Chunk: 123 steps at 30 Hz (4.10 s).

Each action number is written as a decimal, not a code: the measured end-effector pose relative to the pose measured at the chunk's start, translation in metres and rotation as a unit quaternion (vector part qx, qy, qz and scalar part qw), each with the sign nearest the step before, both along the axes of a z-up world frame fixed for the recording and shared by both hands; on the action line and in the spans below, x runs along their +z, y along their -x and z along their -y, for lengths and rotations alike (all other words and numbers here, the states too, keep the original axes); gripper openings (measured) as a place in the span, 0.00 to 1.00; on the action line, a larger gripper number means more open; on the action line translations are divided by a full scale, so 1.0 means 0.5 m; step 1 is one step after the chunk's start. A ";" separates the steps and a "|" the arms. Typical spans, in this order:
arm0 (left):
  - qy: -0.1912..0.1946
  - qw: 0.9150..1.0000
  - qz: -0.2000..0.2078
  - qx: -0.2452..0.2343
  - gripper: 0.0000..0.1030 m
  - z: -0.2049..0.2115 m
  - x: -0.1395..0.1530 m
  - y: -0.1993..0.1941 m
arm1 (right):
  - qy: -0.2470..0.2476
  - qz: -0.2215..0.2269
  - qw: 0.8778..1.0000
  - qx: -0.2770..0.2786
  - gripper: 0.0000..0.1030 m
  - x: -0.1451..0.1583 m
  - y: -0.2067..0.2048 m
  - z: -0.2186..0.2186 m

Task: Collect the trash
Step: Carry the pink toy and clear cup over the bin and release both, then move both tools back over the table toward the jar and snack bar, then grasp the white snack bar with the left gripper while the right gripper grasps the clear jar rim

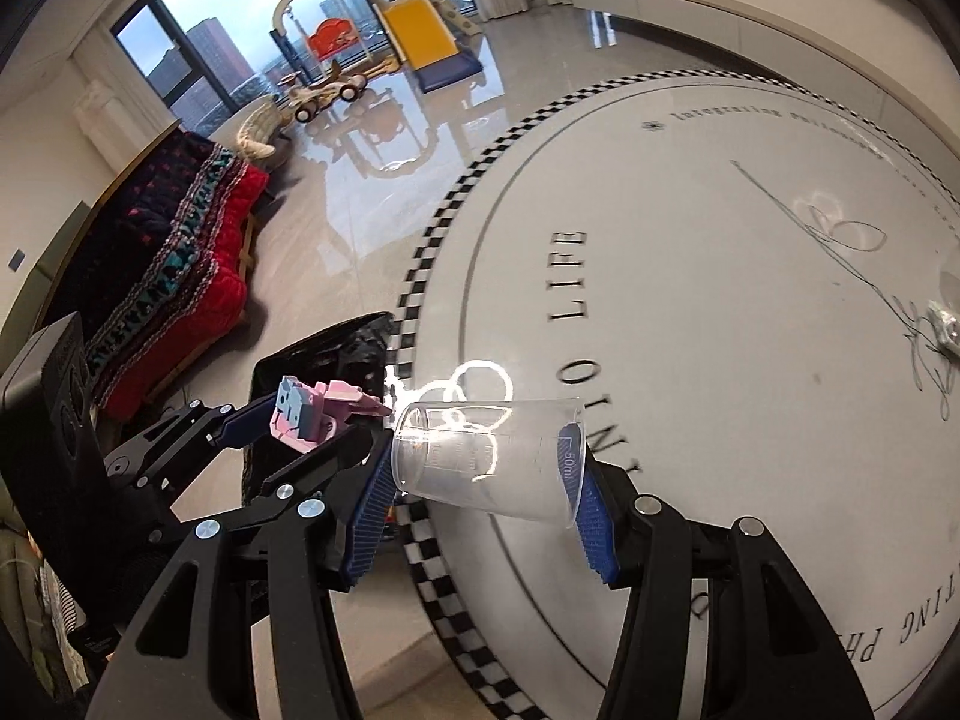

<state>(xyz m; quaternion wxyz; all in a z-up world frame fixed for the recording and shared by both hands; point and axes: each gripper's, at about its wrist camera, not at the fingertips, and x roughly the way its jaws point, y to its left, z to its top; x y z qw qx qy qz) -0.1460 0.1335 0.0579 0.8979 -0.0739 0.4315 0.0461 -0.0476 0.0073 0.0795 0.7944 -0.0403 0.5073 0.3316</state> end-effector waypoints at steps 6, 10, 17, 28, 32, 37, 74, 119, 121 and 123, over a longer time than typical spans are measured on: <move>0.006 0.997 -0.009 0.072 0.49 -0.111 -0.028 0.074 | -0.005 -0.005 0.998 0.070 0.54 -0.004 0.069 -0.140; 0.011 0.992 -0.021 0.122 0.49 -0.182 -0.054 0.117 | 0.005 -0.011 0.993 0.117 0.54 -0.024 0.118 -0.232; 0.020 0.979 -0.042 0.197 0.49 -0.286 -0.096 0.185 | 0.025 -0.031 0.986 0.163 0.54 -0.071 0.165 -0.351; -0.009 0.956 -0.050 0.288 0.94 -0.376 -0.103 0.276 | 0.050 -0.065 0.982 0.171 0.70 -0.132 0.183 -0.436; 0.002 0.957 -0.045 0.285 0.94 -0.381 -0.101 0.275 | 0.045 -0.056 0.984 0.164 0.70 -0.123 0.179 -0.418; -0.001 0.965 -0.043 0.258 0.94 -0.359 -0.099 0.249 | 0.031 -0.049 0.988 0.146 0.70 -0.100 0.157 -0.381; -0.026 0.997 -0.017 -0.076 0.94 0.173 0.020 -0.162 | -0.004 -0.012 0.990 -0.138 0.70 -0.012 -0.093 0.272; -0.055 0.930 -0.064 -0.358 0.94 0.709 -0.070 -0.651 | 0.102 -0.056 0.940 -0.321 0.06 -0.070 -0.574 0.759; -0.053 0.926 -0.062 -0.369 0.94 0.723 -0.072 -0.656 | 0.105 -0.052 0.934 -0.337 0.06 -0.065 -0.568 0.786; -0.058 0.922 -0.057 -0.378 0.94 0.737 -0.074 -0.656 | 0.102 -0.052 0.930 -0.350 0.06 -0.064 -0.559 0.811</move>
